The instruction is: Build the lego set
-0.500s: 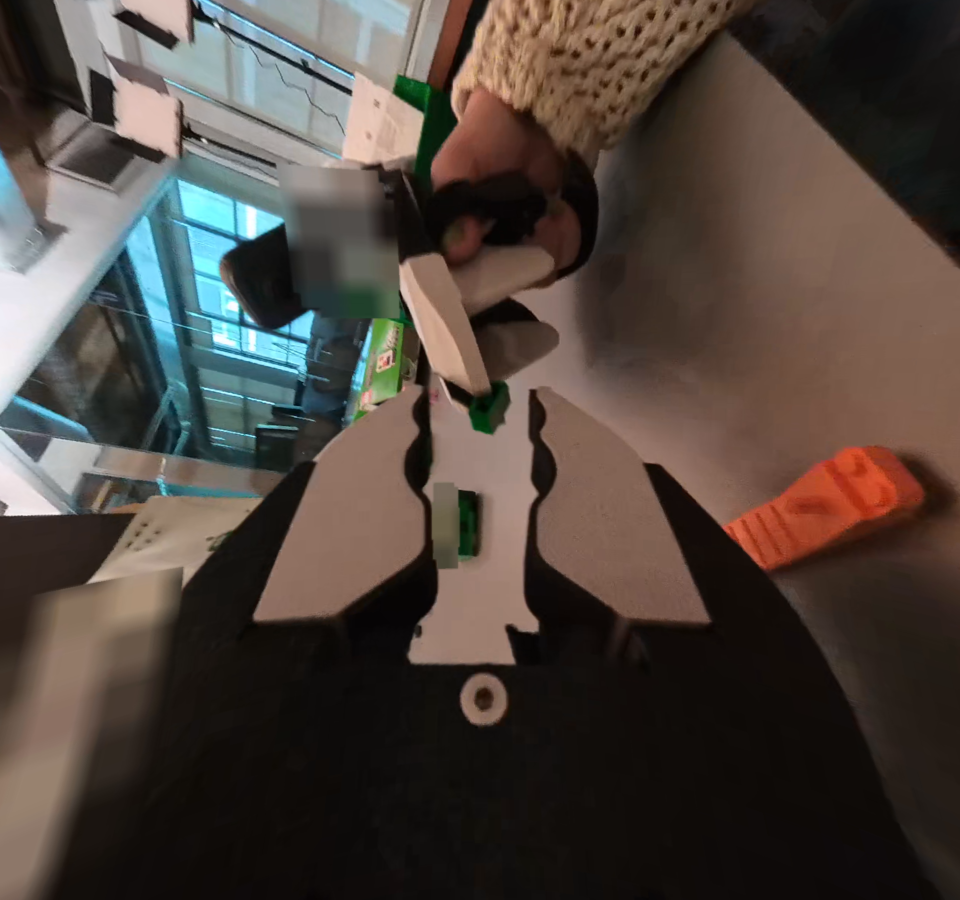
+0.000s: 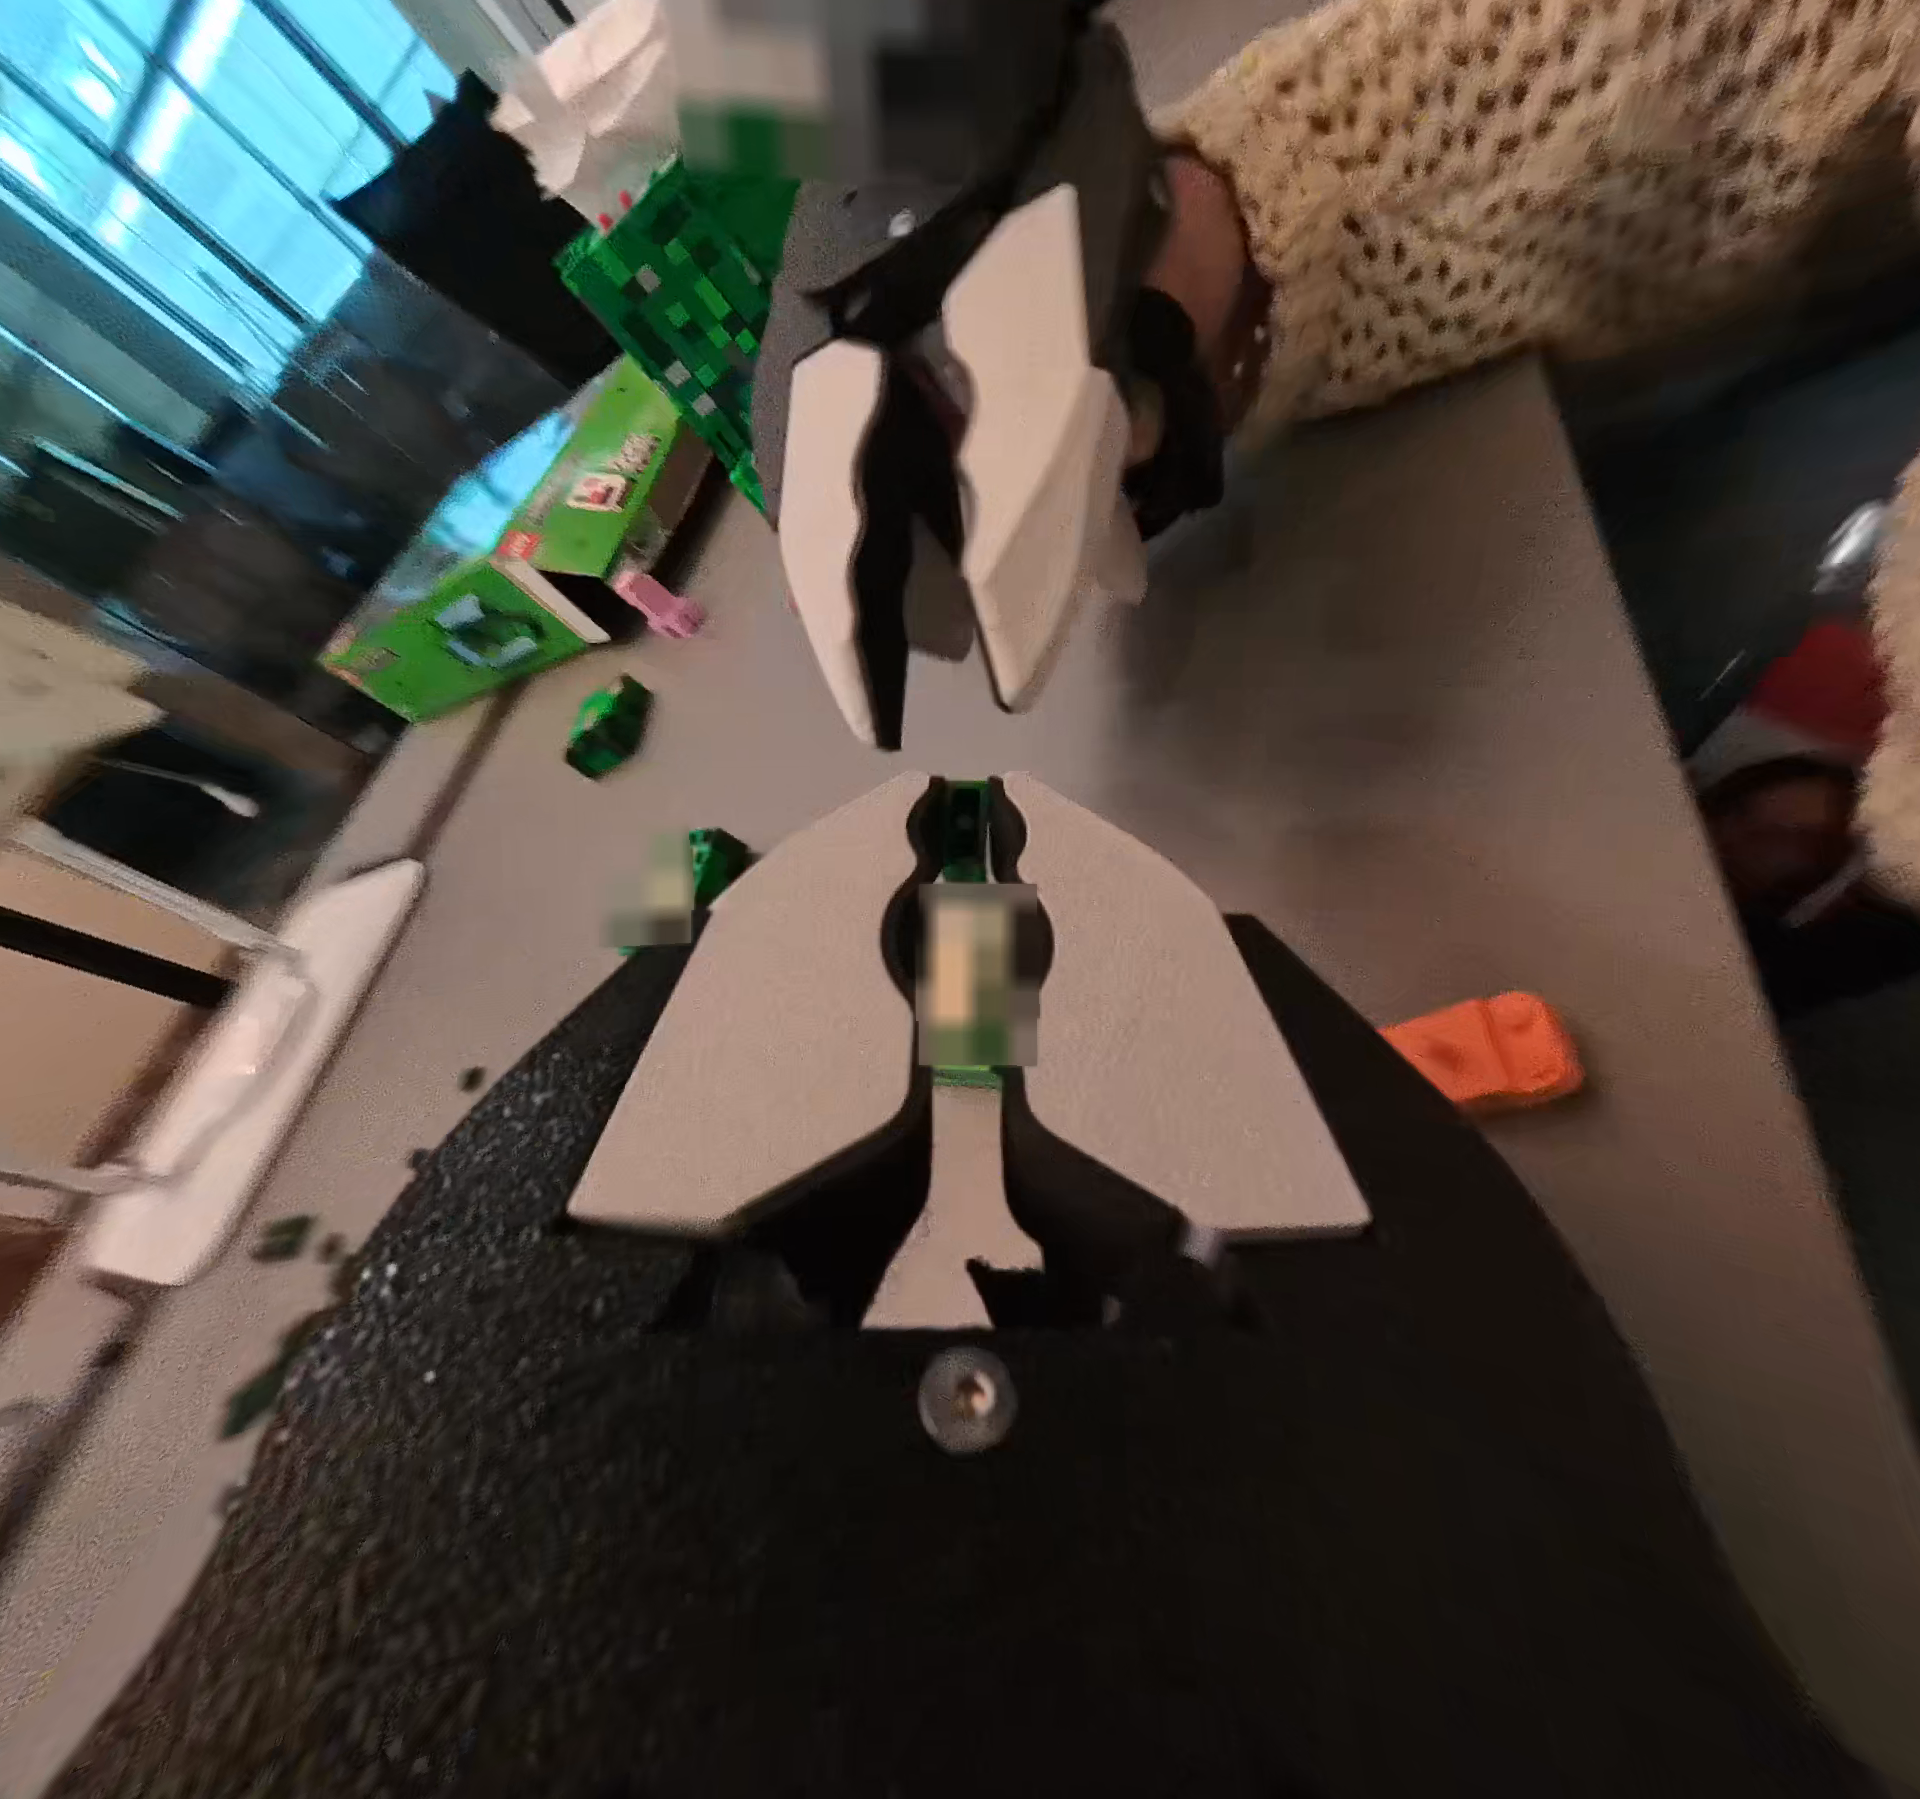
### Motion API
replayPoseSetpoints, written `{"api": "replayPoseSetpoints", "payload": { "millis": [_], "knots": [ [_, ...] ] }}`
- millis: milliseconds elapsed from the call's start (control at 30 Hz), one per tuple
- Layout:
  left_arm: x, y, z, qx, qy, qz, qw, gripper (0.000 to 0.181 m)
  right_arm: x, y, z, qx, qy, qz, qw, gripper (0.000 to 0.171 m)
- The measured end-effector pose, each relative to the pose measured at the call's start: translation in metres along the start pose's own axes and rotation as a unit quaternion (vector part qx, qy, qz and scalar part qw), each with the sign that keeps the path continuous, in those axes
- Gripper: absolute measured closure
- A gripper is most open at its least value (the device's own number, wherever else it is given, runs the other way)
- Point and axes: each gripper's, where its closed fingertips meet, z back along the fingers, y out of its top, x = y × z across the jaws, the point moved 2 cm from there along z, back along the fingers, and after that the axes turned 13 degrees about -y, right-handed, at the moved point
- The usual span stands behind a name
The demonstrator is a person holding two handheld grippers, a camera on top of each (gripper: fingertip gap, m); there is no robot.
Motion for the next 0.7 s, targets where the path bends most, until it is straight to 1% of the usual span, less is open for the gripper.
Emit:
{"api": "replayPoseSetpoints", "payload": {
  "millis": [100, 167, 233, 300, 367, 433, 533, 567, 633, 700],
  "knots": [
    [-0.003, 0.002, 0.001, 0.029, -0.03, 0.076, 0.996, 0.174, -0.001, 0.002, -0.002, -0.006, -0.026, 0.066, 0.997, 0.15],
    [-0.005, 0.003, 0.001, 0.048, -0.036, 0.104, 0.993, 0.174, -0.003, 0.002, -0.005, -0.009, -0.032, 0.085, 0.996, 0.151],
    [-0.007, 0.001, 0.002, 0.052, -0.025, 0.1, 0.993, 0.174, -0.003, 0.001, -0.007, -0.014, -0.024, 0.055, 0.998, 0.148],
    [-0.006, 0.0, 0.003, 0.055, -0.018, 0.091, 0.994, 0.174, 0.0, 0.005, -0.005, 0.015, -0.019, 0.016, 1.0, 0.147],
    [-0.007, -0.002, 0.004, 0.062, -0.016, 0.111, 0.992, 0.174, 0.003, 0.004, -0.003, 0.026, -0.021, -0.008, 0.999, 0.146],
    [-0.01, -0.015, 0.004, 0.032, -0.02, 0.144, 0.989, 0.174, 0.009, 0.0, -0.002, 0.026, -0.039, -0.008, 0.999, 0.146],
    [-0.012, -0.041, 0.003, -0.051, -0.042, 0.186, 0.98, 0.174, 0.015, -0.011, -0.005, 0.004, -0.056, -0.014, 0.998, 0.149],
    [-0.012, -0.045, 0.003, -0.068, -0.049, 0.194, 0.977, 0.174, 0.016, -0.015, -0.007, -0.008, -0.057, -0.014, 0.998, 0.149],
    [-0.013, -0.041, 0.007, -0.059, -0.056, 0.189, 0.979, 0.174, 0.014, -0.02, -0.011, -0.03, -0.052, -0.01, 0.998, 0.149],
    [-0.013, -0.024, 0.012, -0.007, -0.064, 0.169, 0.984, 0.174, 0.008, -0.018, -0.016, -0.031, -0.044, 0.006, 0.999, 0.15]
  ]
}}
